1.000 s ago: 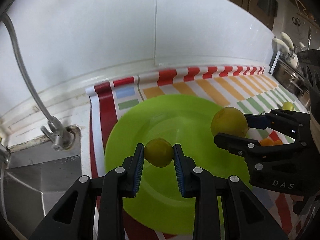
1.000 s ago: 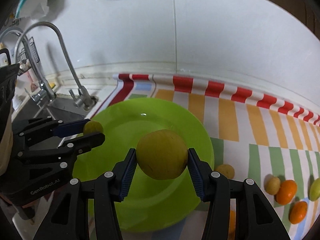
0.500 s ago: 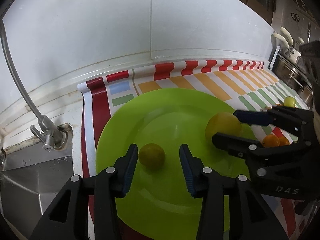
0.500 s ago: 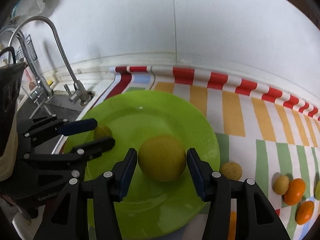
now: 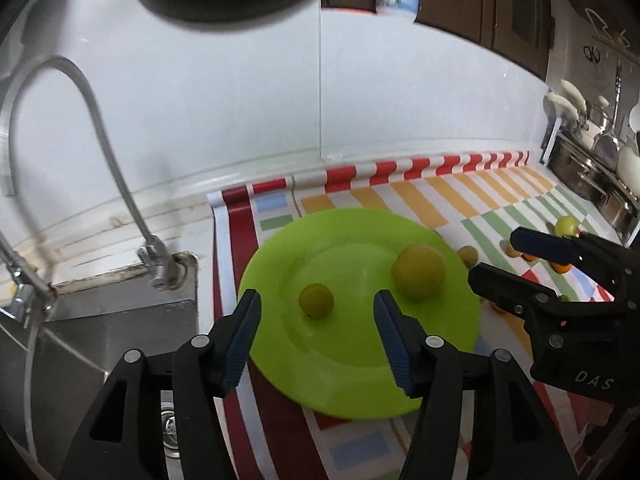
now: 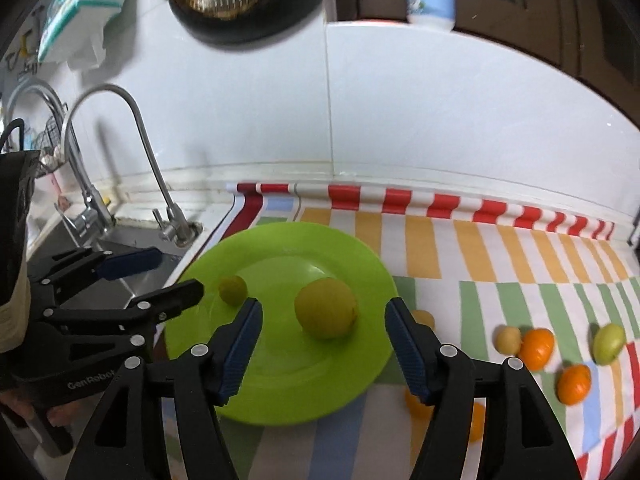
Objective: Organize fruits
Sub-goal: 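Lift both tools off the plate and move toward the remaining fruits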
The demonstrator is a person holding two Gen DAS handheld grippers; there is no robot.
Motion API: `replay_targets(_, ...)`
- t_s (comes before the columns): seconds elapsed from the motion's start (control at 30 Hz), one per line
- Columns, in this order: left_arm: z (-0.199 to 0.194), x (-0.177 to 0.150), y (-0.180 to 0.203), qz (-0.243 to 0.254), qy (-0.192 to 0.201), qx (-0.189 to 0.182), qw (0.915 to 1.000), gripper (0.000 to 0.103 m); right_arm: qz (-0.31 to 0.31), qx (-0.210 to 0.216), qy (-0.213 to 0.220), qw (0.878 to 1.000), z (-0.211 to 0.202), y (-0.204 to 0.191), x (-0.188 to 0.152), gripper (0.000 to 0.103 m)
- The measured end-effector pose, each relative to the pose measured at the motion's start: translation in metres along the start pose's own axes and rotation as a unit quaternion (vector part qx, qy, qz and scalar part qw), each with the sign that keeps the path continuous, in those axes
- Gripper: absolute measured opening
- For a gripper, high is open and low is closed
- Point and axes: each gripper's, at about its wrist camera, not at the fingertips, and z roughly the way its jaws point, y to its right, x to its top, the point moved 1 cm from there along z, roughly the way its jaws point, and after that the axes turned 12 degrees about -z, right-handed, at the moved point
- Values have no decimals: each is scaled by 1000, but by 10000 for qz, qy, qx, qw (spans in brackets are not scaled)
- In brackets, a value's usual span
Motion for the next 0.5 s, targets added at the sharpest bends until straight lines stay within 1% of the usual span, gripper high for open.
replay_targets(0.13, -27, -4, 8, 21, 218, -6, 9998, 67, 137, -128, 135, 9997, -26, -1, -7, 64)
replay_targets(0.27, -52, -10, 16, -38, 433, -76, 9990, 77, 273, -292, 260, 9989, -55, -1, -17, 64)
replay_targets(0.3, -58, -12, 17, -57, 467, -110, 9988, 80, 294, -335, 287, 9986, -59, -1, -20, 66)
replay_targets(0.33, -63, -14, 20, -69, 500, -142, 9986, 81, 331, -388, 317, 9982, -66, -1, -22, 70)
replay_targets(0.37, -68, -16, 22, -81, 532, -164, 9984, 82, 377, -436, 353, 9977, -73, 0, -26, 72)
replay_targets(0.5, -88, -24, 34, -57, 683, -226, 9974, 87, 502, -598, 487, 9958, -100, 5, -37, 72)
